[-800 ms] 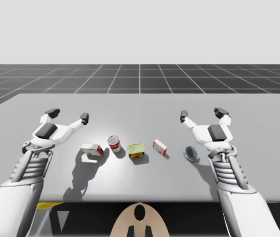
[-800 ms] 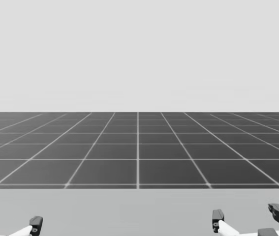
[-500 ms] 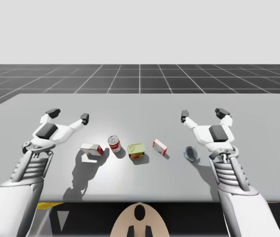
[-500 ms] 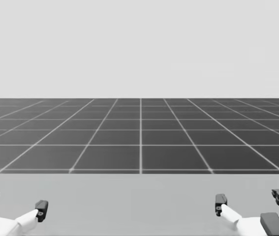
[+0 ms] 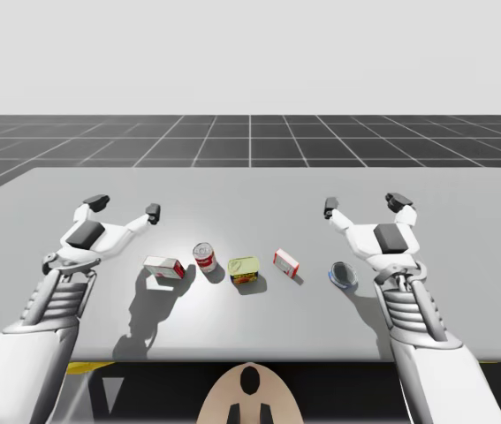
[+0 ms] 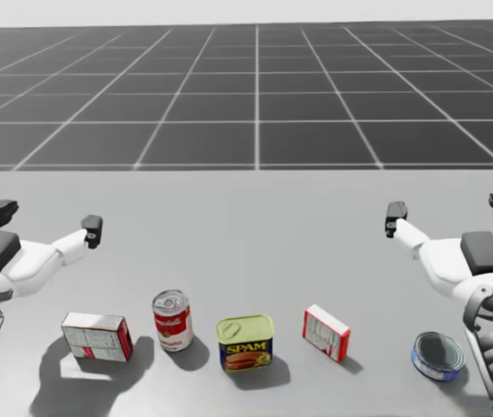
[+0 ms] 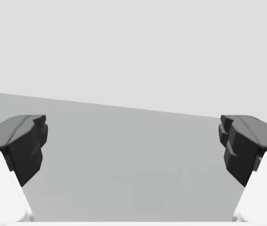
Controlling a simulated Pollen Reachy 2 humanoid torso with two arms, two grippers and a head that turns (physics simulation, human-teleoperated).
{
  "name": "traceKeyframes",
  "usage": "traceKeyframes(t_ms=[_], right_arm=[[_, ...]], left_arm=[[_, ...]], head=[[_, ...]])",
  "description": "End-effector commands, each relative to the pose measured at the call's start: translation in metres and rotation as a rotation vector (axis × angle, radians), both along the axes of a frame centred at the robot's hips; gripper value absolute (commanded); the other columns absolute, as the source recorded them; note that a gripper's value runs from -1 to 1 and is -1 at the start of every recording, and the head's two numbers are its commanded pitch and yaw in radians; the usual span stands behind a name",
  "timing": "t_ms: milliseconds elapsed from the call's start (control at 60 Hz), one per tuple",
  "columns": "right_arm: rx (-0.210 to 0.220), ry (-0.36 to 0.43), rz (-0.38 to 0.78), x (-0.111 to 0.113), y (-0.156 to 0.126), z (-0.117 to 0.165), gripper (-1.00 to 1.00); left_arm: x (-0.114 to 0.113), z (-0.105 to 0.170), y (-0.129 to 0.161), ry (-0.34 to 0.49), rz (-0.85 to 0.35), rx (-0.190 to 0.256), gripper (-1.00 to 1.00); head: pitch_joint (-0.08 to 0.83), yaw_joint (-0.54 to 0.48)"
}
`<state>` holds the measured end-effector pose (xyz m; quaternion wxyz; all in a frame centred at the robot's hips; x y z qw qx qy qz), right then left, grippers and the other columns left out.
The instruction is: Grasp the soup can and hold it up.
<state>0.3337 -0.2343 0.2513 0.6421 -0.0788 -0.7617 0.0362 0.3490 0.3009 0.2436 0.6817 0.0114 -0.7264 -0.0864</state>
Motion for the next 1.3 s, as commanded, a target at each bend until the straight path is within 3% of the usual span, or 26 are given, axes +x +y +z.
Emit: traceKeyframes(t_ms=[17, 417, 750, 850, 967, 1133, 1300], right_arm=[[-0.006, 0.001, 0.0, 0.0, 0.0, 0.0, -1.0], [-0.012, 0.014, 0.01, 0.0, 0.001, -0.002, -1.0], [-0.014, 0.016, 0.014, 0.0, 0.002, -0.002, -1.0], [-0.015, 0.017, 0.013, 0.001, 0.002, -0.003, -1.0], [-0.017, 0.02, 0.01, 0.002, 0.003, -0.005, -1.0], [-0.029, 0.031, 0.009, 0.004, 0.004, -0.01, -1.0], [-0.032, 0.033, 0.007, 0.005, 0.004, -0.011, -1.0]], left_arm=[[0.001, -0.001, -0.001, 0.002, -0.001, 0.005, -1.0], [0.001, -0.001, -0.001, 0.005, 0.0, 0.006, -1.0], [-0.008, 0.006, -0.008, 0.013, -0.052, -0.015, -1.0], [-0.018, 0.015, -0.012, 0.063, -0.122, -0.023, -1.0], [-0.028, 0.021, -0.011, 0.168, -0.222, -0.065, -1.0], [-0.033, 0.022, -0.011, 0.284, -0.354, -0.044, -1.0], [-0.038, 0.012, -0.014, 0.43, -0.534, 0.018, -1.0]], head=[[0.468, 0.04], [0.624, 0.19], [0.644, 0.22], [0.643, 0.22], [0.63, 0.22], [0.614, 0.22], [0.612, 0.23]])
